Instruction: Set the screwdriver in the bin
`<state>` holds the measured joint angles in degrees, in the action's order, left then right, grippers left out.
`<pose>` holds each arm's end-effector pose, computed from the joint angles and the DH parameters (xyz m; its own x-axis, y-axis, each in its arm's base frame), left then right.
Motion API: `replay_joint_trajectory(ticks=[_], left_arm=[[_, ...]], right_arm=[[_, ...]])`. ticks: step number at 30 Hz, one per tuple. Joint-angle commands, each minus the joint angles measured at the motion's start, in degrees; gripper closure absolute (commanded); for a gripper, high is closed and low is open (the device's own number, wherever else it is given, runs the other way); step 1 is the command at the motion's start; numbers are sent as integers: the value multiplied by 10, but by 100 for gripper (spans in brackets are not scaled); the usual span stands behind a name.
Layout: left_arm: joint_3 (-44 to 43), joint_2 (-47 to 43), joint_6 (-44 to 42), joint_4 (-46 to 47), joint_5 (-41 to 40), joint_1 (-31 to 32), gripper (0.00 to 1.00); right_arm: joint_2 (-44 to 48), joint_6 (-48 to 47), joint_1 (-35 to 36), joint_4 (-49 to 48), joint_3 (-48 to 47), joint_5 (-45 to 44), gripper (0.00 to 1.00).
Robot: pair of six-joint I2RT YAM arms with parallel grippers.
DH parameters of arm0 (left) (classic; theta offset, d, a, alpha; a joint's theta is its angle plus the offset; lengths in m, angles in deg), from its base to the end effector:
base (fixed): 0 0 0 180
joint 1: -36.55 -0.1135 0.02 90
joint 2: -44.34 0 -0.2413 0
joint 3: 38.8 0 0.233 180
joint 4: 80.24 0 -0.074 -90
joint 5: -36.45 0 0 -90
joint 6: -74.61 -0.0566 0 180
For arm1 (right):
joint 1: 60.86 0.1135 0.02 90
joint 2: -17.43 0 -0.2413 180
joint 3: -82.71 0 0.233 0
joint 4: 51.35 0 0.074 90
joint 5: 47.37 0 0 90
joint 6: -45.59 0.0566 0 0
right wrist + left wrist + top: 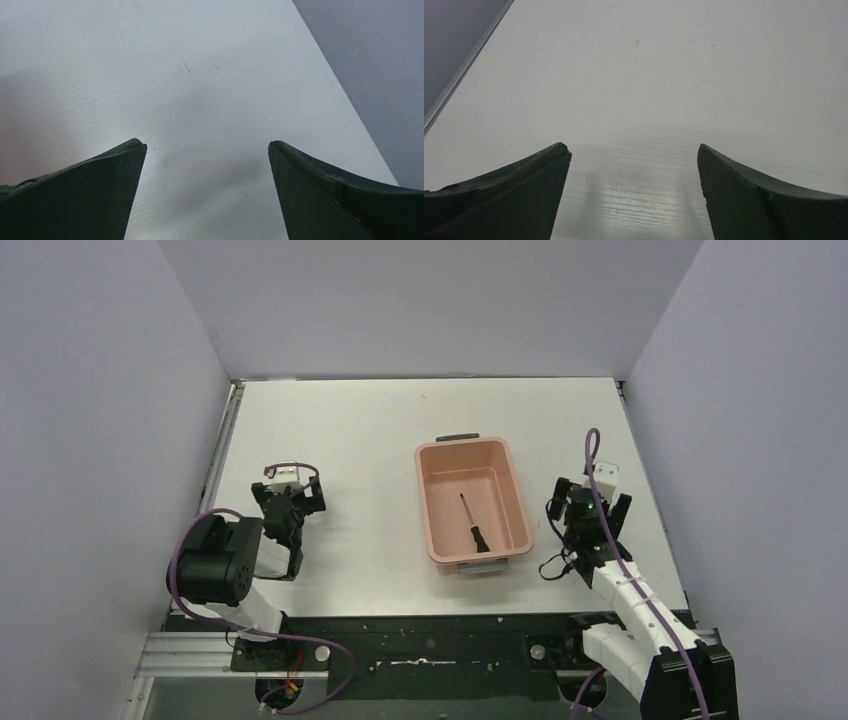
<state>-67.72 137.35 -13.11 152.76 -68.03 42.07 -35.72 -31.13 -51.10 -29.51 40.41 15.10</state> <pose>0.2610 -0.0110 0.1201 -0.1853 -0.0208 -0.9825 -0.1586 0.9873 0.0090 0.2101 0.0096 0.1957 -0.4645 0.1268 -0.8764 0.3491 0.9358 -0.0496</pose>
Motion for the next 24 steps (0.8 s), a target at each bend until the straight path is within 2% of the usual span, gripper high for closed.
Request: replay_joint_trajectory(ticks=[1, 9, 24], left_arm=[[-4, -7, -4, 16, 9, -3, 3], [-4, -8, -4, 16, 9, -3, 3], [-5, -8, -4, 14, 10, -3, 3]], right_arm=[[37, -31, -3, -218, 89, -7, 0], [61, -4, -3, -322, 196, 21, 0], [59, 5, -3, -327, 208, -4, 0]])
